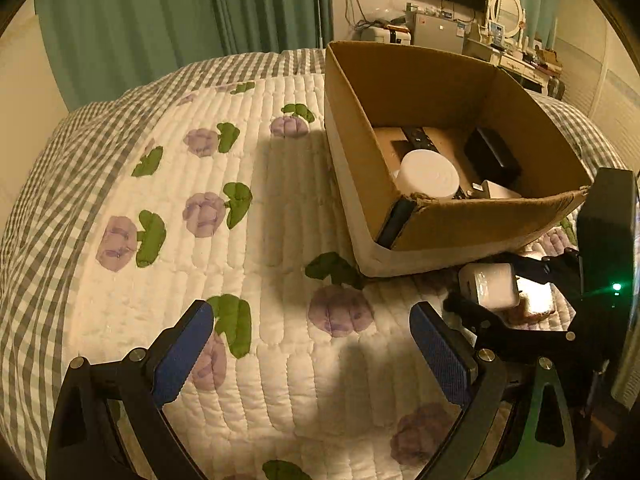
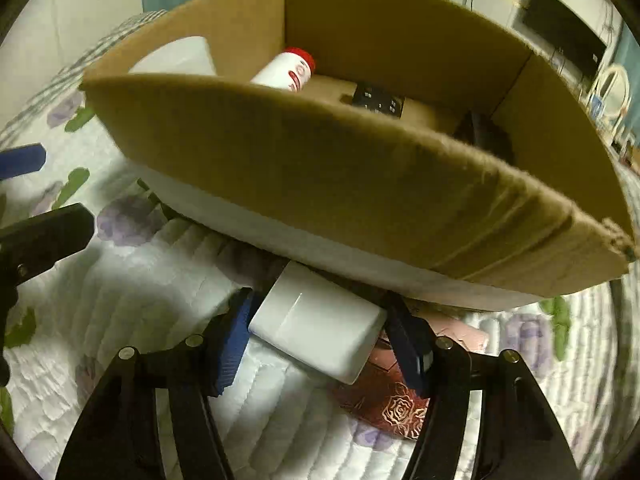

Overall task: Organize rigid objects
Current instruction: 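Grasp the small white plug charger with the right gripper while the left grasps the pink rose card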

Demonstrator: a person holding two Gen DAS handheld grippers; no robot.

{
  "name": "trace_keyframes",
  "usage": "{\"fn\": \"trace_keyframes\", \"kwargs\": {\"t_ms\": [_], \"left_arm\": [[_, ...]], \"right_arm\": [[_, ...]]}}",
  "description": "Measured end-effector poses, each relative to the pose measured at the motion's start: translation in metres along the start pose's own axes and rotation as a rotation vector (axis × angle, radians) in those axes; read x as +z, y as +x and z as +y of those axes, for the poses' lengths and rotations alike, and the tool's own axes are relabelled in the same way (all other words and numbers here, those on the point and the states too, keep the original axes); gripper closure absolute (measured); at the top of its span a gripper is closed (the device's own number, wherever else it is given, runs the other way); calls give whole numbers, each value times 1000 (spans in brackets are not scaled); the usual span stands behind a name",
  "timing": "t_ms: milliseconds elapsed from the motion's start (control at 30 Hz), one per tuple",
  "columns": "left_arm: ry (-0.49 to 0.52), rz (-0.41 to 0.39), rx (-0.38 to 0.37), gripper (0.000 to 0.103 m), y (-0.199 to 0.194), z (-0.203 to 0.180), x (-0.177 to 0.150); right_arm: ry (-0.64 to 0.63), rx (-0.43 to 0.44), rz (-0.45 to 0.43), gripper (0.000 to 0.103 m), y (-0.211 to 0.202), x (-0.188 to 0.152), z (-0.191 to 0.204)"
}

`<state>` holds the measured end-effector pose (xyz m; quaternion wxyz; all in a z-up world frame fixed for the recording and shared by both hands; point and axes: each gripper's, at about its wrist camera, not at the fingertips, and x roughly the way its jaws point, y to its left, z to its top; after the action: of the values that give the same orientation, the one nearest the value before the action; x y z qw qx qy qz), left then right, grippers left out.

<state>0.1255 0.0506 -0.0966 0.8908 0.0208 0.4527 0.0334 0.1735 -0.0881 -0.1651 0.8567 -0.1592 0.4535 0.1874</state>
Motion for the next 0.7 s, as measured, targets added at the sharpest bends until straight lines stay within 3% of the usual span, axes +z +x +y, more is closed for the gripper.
{"fn": "trace_keyframes", "kwargs": {"t_ms": [233, 367, 500, 700], "left_arm": [[-5, 7, -29, 3, -16, -19, 3], [-38, 36, -90, 3, -18, -48, 8], [-25, 46, -116, 3, -19, -87, 9], [25, 95, -152, 3, -1, -149, 7]], "right_arm": [[-19, 16, -16, 39, -51, 3, -16], [-64, -49, 8, 39, -82, -3, -52], [-36, -120, 43, 39, -90, -19, -96], [8, -124, 75, 39, -84, -45, -144]]}}
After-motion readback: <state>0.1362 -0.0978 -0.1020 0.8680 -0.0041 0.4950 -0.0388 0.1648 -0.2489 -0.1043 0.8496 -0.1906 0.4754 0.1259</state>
